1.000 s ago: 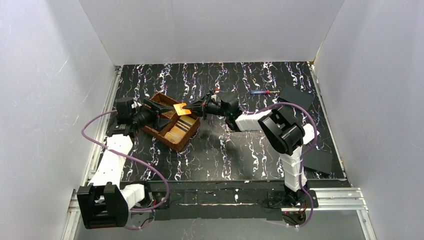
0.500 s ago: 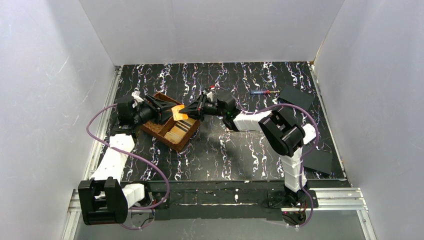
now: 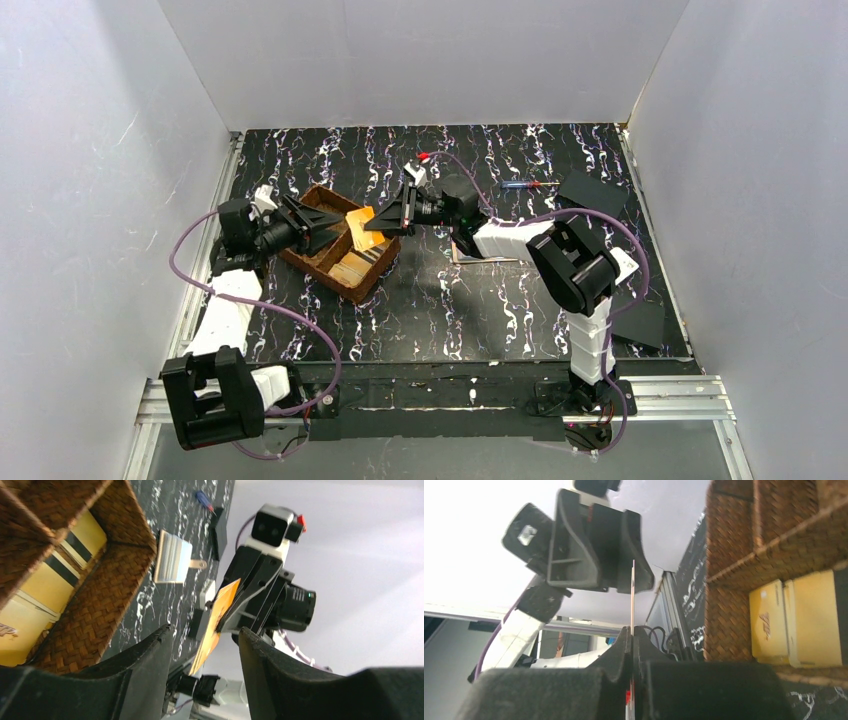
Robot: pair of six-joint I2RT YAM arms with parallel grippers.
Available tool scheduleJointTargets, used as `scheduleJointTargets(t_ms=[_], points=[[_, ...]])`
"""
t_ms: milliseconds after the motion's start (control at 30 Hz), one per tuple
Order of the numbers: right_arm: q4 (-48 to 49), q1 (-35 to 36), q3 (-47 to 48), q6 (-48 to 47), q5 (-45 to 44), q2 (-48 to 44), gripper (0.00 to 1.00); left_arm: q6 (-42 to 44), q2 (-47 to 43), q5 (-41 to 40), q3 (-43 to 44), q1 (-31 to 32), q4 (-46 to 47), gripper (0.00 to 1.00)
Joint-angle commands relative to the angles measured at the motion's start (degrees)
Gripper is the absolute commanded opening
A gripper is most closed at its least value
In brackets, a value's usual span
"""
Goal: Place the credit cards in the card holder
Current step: Insert the credit card into the card holder.
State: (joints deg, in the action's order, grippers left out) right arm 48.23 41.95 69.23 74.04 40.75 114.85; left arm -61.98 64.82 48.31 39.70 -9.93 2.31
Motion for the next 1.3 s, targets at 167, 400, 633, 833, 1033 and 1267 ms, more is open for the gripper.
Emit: scheduleJointTargets(t_ms=[167, 400, 633, 833, 1033, 1267], points=[[22.66, -0.73, 2.24, 11.27, -0.54, 4.09, 0.01, 8.59, 0.31, 16.29, 0.17, 0.63, 2.71, 0.45], [28.83, -0.73, 3.7, 18.77, -1.96, 7.1, 0.01, 4.67, -0.43, 17.86, -2.64, 1.05, 9.6, 0.27], [30.48, -0.65, 4.33, 20.78, -3.39, 7.94, 0.01, 1.71, 0.75, 17.12, -3.35, 2.74, 13.01, 0.13], [30.49, -0.04, 4.28, 21.3, -3.4, 8.3, 0.01, -0.59, 0.6, 15.95, -3.39, 2.84, 15.25, 0.0], [23.87, -0.15, 2.51, 17.27, -2.64, 7.35, 0.19, -1.59, -2.44, 9.03, -7.77, 2.55, 13.69, 0.0], [11.38, -0.21, 0.54, 8.64, -3.3, 4.56, 0.52, 12.82, -5.08, 1.29, -3.95, 2.01, -8.49, 0.0]])
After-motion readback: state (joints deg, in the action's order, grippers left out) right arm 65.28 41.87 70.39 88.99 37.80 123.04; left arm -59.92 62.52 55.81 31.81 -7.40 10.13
